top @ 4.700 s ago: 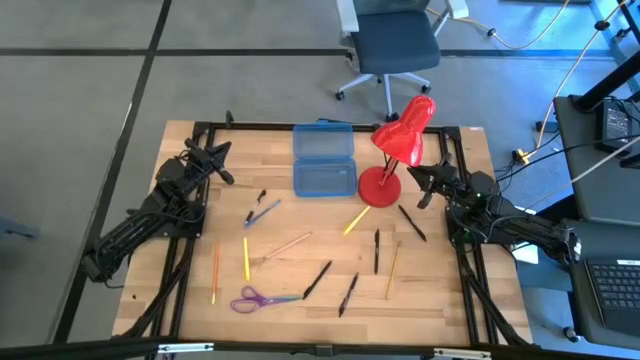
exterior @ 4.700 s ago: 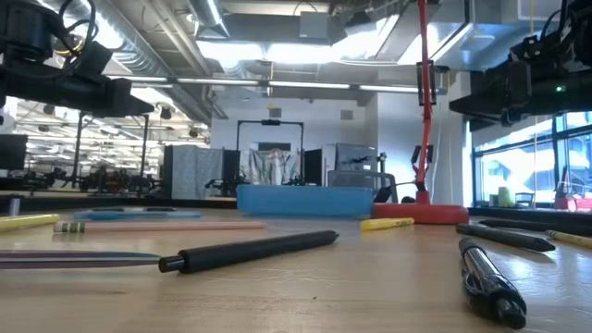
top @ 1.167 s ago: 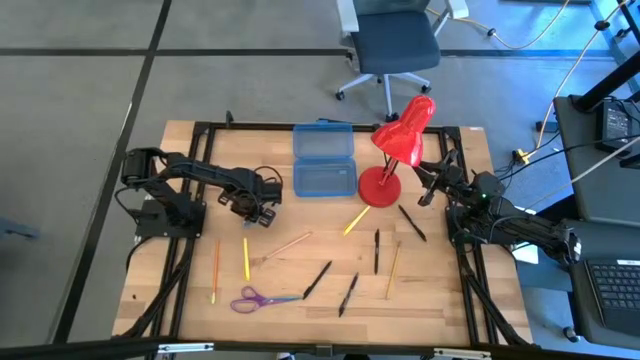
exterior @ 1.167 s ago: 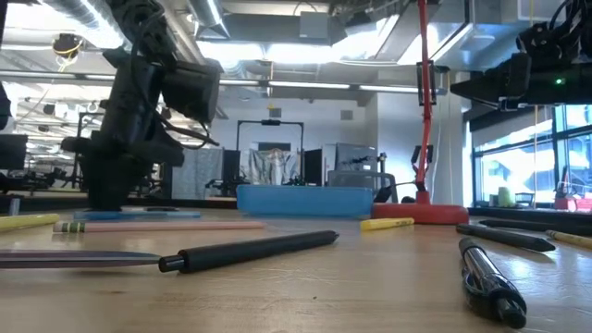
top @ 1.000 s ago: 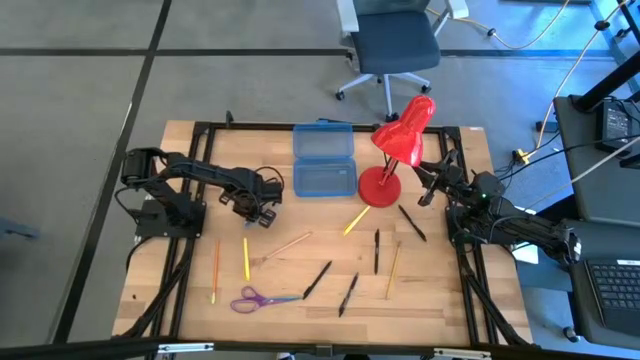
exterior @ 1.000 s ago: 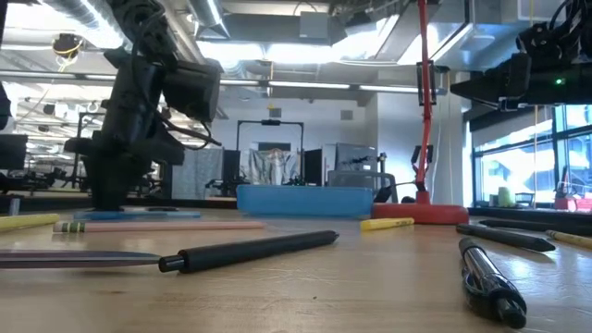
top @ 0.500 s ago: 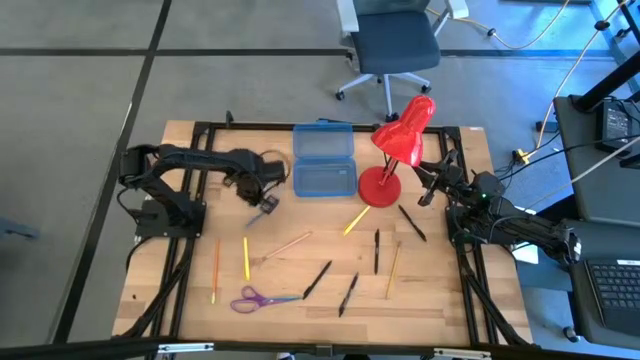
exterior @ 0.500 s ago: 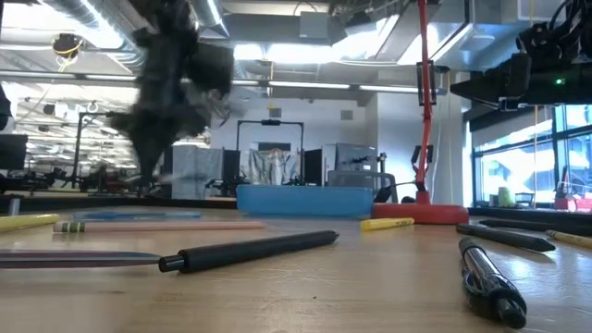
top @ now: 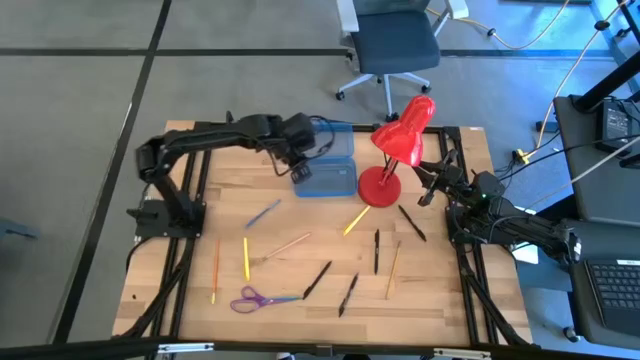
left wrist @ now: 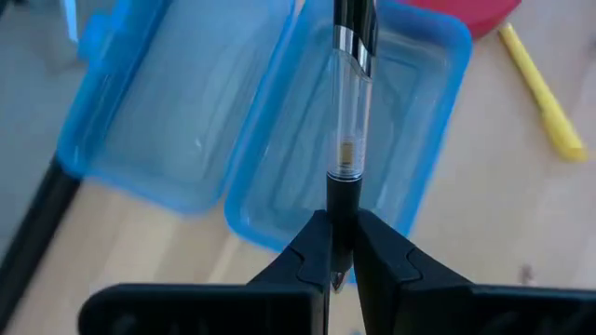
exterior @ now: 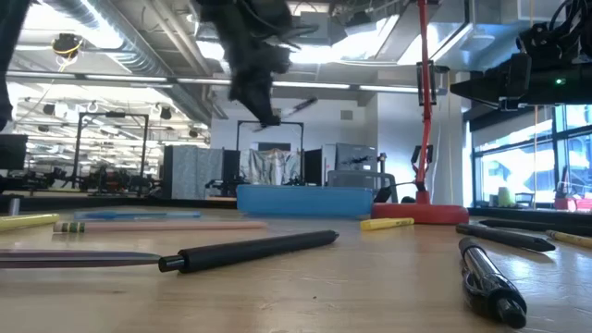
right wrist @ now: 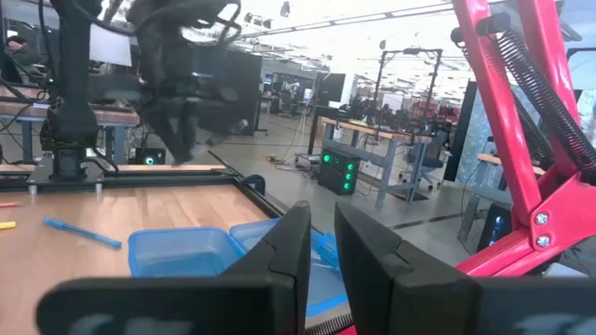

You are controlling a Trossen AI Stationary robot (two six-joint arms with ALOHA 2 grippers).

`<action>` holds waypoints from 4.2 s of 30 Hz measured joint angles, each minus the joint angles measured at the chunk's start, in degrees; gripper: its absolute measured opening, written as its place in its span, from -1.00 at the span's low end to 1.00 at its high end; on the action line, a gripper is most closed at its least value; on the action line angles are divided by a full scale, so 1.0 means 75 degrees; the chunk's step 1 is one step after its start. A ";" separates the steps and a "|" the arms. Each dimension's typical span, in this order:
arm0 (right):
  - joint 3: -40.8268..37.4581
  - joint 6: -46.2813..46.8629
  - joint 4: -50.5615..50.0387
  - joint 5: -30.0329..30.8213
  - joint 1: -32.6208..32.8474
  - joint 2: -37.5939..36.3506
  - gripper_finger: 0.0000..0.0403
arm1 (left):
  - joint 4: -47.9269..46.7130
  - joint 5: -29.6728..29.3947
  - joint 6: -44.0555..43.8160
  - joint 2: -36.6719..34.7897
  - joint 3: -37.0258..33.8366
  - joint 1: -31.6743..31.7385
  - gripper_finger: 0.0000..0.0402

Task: Pick & place school supplies into a supply box
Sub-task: Put the black pen into the blue supply box, then put the blue pen into the blue supply box

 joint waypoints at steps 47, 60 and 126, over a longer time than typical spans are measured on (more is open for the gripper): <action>-0.0001 0.0003 -0.0085 0.0003 -0.0002 0.0000 -0.71 | -0.0569 0.0373 0.1643 0.3557 0.1486 0.0388 -0.66; -0.0001 0.0003 -0.0279 0.0000 0.0001 0.0000 -0.71 | -0.1801 0.0178 0.0768 0.1744 0.1412 0.0387 -0.67; -0.0001 0.0061 -0.0714 -0.0003 -0.0002 -0.0003 -0.71 | 0.0249 0.0201 -0.6371 -0.0984 -0.5473 -0.2956 -0.92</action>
